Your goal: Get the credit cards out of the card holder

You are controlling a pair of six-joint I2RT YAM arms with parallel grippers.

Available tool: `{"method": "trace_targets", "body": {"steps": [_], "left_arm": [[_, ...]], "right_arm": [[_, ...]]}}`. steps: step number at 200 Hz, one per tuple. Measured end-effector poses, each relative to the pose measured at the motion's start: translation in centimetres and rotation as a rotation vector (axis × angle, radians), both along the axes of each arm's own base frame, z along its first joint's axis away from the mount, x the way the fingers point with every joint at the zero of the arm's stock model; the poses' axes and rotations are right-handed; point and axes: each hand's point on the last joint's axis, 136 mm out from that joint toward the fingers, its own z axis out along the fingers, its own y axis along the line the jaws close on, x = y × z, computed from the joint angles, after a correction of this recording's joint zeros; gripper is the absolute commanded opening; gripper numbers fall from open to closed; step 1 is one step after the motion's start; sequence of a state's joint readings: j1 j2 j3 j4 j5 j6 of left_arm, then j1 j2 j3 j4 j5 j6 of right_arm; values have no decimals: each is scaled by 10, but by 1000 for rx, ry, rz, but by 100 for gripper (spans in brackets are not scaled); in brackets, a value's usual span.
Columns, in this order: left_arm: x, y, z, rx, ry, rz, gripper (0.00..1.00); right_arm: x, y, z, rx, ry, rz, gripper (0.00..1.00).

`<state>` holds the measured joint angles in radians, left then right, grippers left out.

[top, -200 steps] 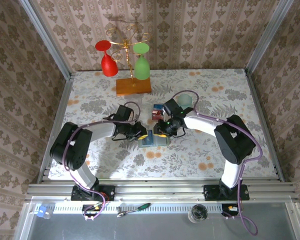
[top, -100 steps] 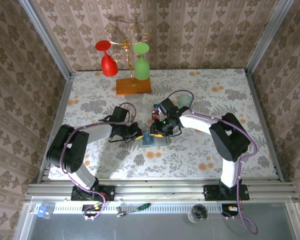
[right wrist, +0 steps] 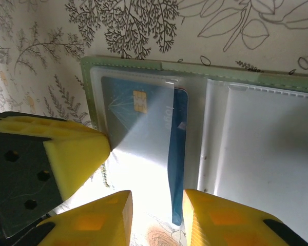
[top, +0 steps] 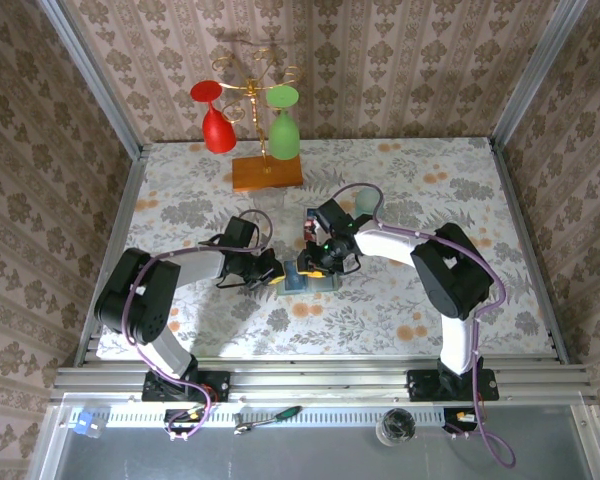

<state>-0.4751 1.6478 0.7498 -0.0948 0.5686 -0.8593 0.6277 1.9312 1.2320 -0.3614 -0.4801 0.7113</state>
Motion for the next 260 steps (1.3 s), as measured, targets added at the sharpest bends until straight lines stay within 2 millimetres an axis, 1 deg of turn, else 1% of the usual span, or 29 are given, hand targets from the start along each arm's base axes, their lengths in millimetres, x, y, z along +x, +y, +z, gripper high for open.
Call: {"method": "trace_targets", "body": {"steps": [38,94,142,159,205,227,241,260], "left_arm": [[1,1,0,-4,-6,3,0],[1,1,-1,-8,-8,4,0],[1,1,-1,-8,-8,4,0],[1,1,-1,-8,-8,4,0],[1,1,-1,-7,-7,4,0],[1,1,-1,-8,-7,4,0],[1,1,-1,-8,-7,4,0],[1,1,-1,-8,-7,4,0]], "right_arm": [[-1,3,-4,0,5,6,31],[5,8,0,19,-14,8,28],[5,9,-6,13,0,10,28],[4,10,-7,17,6,14,25],[3,17,-9,30,12,29,22],[4,20,-9,42,11,35,23],[4,21,-10,44,15,37,26],[4,21,-10,43,16,37,27]]}}
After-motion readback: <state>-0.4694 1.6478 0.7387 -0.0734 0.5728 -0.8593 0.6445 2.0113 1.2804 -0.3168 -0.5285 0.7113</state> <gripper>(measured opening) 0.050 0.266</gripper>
